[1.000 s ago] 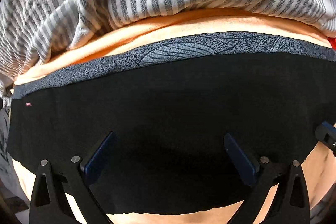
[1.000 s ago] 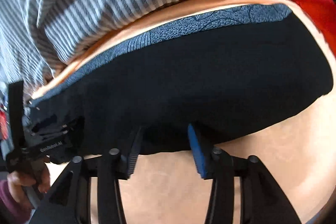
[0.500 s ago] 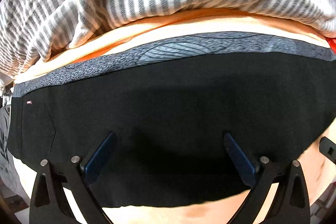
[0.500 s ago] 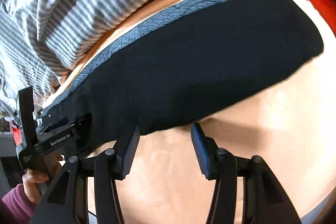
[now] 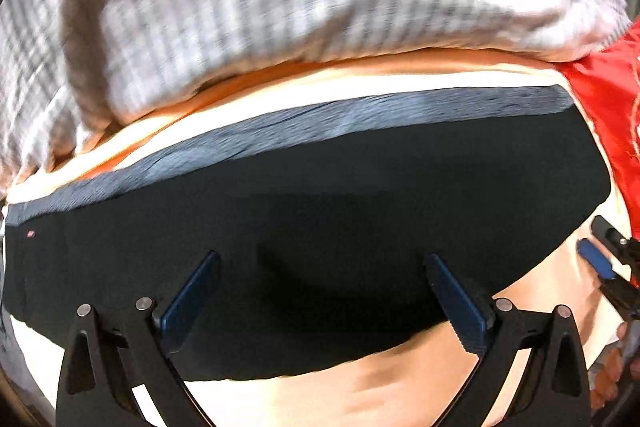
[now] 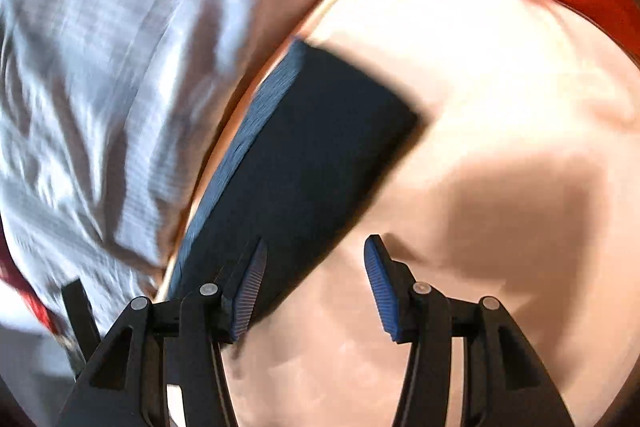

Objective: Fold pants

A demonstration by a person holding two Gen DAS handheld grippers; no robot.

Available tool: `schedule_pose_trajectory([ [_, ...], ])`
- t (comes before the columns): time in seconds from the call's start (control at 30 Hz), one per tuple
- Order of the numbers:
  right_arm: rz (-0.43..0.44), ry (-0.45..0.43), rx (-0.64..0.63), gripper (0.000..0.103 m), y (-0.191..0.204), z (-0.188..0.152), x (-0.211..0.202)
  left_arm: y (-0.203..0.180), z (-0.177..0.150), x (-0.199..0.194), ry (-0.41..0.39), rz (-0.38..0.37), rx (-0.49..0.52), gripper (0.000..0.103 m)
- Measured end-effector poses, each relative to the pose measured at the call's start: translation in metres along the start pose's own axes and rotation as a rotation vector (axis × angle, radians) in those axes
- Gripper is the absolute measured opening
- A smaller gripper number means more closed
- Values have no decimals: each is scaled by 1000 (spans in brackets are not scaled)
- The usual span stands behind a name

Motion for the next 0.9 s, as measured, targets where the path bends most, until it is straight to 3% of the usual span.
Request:
schedule_pose_trajectory([
  [0.13,70,-45,77,55,-23,13,-6,-35,10,-3,-21,25,3,103],
  [0.3,151,-57,60,55,-23,29,13,-67,31,11,-7,39,-48,103],
  [0.47,228,-79,72,57,-21,41,26,-79,17,7,-8,69,-57,103],
  [0.67,326,-48,112,56,-14,48,43,-68,41,-2,-45,107,-172,103],
  [0.73,338,-22,125,53,-12,49,46,-69,45,1,-36,125,-183,103],
  [0.83,317,14,148,37,-15,48,49,-91,49,28,-7,153,-108,103],
  [0.9,343,24,197,22,-19,48,50,-95,47,29,-76,133,-113,103],
])
Point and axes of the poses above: each gripper's, at about its wrist camera, not at the fingertips, and x roughly the way its jaws point, y to its left, z to its top, the point moved 3 cm from there along x, roughly the way its jaws point, and after that the axes turned 15 degrees about z, right-handed, at the moved point
